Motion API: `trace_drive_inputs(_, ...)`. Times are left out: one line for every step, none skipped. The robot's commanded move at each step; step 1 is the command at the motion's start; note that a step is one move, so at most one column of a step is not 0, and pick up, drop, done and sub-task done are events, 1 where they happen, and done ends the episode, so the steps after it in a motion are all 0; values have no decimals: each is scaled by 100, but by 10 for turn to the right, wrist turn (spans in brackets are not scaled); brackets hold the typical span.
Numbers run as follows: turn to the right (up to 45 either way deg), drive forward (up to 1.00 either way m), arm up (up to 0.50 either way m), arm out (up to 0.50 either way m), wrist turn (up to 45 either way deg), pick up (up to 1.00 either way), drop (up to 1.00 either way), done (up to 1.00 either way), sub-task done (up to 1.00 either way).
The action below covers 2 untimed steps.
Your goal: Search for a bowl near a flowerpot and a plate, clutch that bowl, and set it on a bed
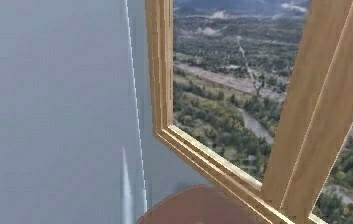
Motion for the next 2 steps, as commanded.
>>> trace_drive_inputs(30,0,0,0,0,0,0,0,0)
trace_drive_inputs(-60,0,0,0,0,0,0,0,0)
